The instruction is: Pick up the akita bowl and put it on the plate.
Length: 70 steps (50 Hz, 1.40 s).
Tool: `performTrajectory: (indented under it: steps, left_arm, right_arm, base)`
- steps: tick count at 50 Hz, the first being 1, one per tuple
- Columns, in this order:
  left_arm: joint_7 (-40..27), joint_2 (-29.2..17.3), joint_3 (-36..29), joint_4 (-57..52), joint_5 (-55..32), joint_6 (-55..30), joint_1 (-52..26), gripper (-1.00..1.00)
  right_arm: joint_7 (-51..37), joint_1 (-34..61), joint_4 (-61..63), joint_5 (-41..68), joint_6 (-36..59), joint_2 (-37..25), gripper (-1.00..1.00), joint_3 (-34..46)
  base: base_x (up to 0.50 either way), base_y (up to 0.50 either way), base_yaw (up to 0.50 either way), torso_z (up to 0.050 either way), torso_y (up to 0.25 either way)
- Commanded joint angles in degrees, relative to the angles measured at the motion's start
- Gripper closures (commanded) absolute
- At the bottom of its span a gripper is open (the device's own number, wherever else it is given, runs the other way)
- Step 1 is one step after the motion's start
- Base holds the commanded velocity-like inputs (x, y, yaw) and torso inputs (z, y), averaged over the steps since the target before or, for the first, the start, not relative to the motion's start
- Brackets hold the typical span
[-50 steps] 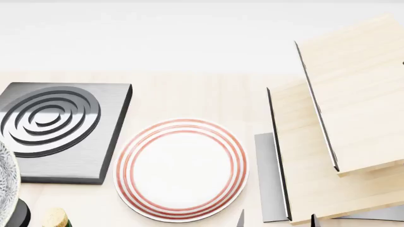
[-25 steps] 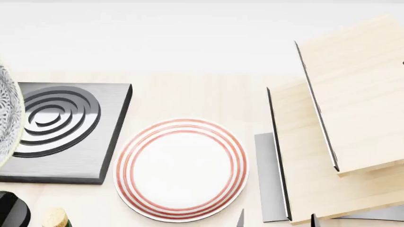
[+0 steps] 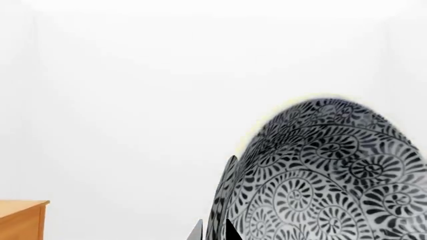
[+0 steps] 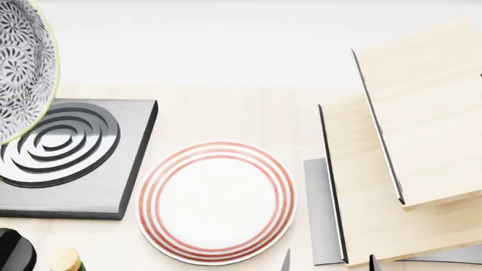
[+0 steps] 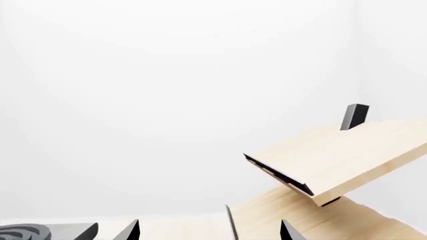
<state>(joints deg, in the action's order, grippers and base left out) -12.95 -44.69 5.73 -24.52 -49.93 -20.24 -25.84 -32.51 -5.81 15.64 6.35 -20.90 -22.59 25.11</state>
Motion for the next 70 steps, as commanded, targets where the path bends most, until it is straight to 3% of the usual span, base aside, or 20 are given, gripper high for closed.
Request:
performTrajectory:
  steps: [1, 8, 16, 31, 51, 70]
  left_arm:
    - [-1.1, 6.8, -5.9, 5.5, 6.0, 2.9, -7.2, 1.0]
    - [-0.7, 10.6, -10.6, 9.0, 9.7, 3.6, -10.2, 1.0]
    - [2.0, 15.5, -10.7, 13.6, -3.4, -2.4, -14.4, 1.0]
    - [1.9, 22.0, -15.0, 19.4, -7.6, -6.8, -18.7, 1.0]
    - [-14.5, 30.7, -14.2, 31.3, -15.6, -15.8, -24.7, 1.0]
    - [-17.0, 33.9, -19.0, 36.7, -14.2, -19.0, -26.8, 1.0]
  right_arm:
    - [0.0, 0.2, -0.5, -0.1, -0.1, 0.1, -1.0, 0.4]
    - [0.0, 0.2, -0.5, -0.2, -0.2, 0.0, -1.0, 0.6]
    - [0.0, 0.2, -0.6, -0.2, -0.3, 0.0, -1.0, 0.7]
    - [0.3, 0.7, -1.3, 0.2, -0.4, 0.0, -1.0, 1.2]
    - [0.8, 1.3, -3.0, 0.1, -0.6, 0.4, -1.0, 2.3]
    - [0.5, 1.0, -2.3, -0.1, -0.7, 0.0, -1.0, 2.5]
  base:
    - [0.0, 0.0, 0.0, 0.0, 0.0]
    - [0.0, 0.0, 0.0, 0.0, 0.001]
    - [0.0, 0.0, 0.0, 0.0, 0.0]
    - [0.0, 0.0, 0.0, 0.0, 0.001]
    - [0.0, 0.0, 0.0, 0.0, 0.001]
    - [0.0, 0.0, 0.0, 0.0, 0.001]
